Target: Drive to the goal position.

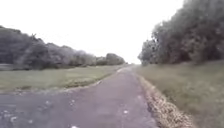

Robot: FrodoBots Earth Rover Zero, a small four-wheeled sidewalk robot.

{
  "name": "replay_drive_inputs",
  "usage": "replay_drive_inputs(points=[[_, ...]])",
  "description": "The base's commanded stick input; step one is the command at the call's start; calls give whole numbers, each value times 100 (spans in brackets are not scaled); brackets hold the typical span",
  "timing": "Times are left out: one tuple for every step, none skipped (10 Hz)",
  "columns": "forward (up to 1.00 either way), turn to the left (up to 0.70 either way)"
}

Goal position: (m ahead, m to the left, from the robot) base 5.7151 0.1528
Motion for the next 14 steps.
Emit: replay_drive_inputs(points=[[0, 45], [0, 45], [0, 45], [0, 45], [0, 45], [0, 45], [0, 45], [0, 45], [0, 45], [0, 45], [0, 45], [0, 45], [0, 45], [0, 45]])
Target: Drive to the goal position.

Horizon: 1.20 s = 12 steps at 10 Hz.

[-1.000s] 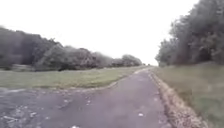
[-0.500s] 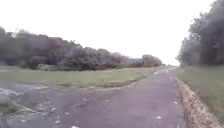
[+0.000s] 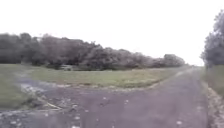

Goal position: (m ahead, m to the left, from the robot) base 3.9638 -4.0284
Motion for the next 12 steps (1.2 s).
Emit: replay_drive_inputs(points=[[0, 45], [0, 45], [0, 45], [0, 45], [0, 31], [0, 6], [0, 0], [0, 0], [0, 0], [0, -45], [0, -45], [0, -45]])
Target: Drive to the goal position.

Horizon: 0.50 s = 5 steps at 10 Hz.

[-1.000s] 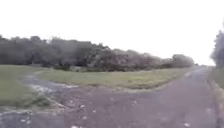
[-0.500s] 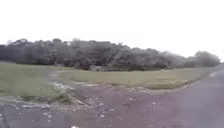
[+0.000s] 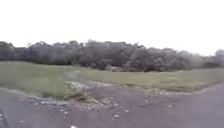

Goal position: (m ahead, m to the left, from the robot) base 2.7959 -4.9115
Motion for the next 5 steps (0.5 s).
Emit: replay_drive_inputs(points=[[0, -45], [0, -45], [0, -45], [0, -45], [0, -45]])
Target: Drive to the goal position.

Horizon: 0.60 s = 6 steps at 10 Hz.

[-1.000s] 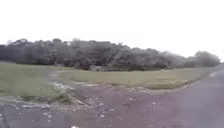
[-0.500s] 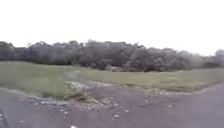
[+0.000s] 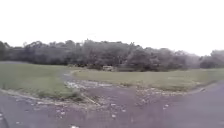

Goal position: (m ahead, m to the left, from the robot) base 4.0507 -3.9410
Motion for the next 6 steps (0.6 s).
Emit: replay_drive_inputs(points=[[0, -45], [0, -45], [0, -45], [0, -45], [0, 0], [0, 0]])
